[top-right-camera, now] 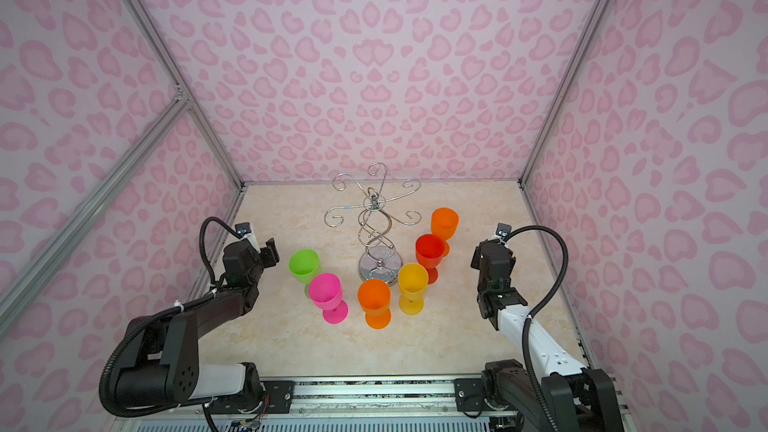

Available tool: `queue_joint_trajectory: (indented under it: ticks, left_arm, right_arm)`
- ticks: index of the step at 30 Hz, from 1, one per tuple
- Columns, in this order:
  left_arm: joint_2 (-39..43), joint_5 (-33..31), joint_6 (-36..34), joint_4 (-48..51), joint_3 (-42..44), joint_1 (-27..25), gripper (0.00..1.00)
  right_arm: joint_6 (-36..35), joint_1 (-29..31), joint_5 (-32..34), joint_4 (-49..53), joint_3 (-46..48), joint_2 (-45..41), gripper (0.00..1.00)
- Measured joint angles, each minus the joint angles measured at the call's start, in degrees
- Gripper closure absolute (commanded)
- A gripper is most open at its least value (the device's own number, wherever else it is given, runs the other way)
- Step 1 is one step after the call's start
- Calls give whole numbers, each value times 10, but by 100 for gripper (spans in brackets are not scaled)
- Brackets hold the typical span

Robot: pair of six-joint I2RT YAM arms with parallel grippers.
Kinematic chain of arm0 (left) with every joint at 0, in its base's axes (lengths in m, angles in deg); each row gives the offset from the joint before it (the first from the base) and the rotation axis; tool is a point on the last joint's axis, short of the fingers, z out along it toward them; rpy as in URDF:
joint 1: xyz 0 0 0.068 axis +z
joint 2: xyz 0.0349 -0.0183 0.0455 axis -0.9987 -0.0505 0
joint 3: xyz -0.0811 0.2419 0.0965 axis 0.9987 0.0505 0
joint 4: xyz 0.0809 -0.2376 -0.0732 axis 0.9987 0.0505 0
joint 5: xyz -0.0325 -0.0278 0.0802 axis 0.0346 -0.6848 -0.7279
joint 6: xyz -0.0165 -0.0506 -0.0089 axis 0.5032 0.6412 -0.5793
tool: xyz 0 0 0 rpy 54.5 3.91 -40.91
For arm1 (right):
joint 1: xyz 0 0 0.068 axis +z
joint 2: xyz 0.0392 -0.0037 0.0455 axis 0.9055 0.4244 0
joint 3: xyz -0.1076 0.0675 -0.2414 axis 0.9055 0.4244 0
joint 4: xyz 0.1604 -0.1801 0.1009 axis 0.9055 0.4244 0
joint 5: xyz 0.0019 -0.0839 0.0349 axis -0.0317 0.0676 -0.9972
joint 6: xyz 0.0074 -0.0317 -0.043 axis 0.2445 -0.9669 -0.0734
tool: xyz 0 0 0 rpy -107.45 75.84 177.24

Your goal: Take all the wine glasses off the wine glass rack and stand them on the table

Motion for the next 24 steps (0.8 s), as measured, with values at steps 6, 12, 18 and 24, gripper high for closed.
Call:
queue_joint_trajectory:
  ticks: [6, 12, 18, 24]
  left_arm:
    - [-26, -43, 4, -26, -3, -15, 23]
    - [-30, -75, 3, -49, 8, -27, 21]
    - [-28, -89, 8, -79, 31, -28, 1]
    - [-28, -94, 8, -89, 32, -28, 2]
  right_arm:
    - [-31, -2, 16, -113, 47, 69, 55]
    - [-61, -3, 18, -218, 63, 143, 56]
    - [-89, -3, 18, -302, 51, 212, 56]
    - [-89, -24, -5, -336, 42, 242, 53]
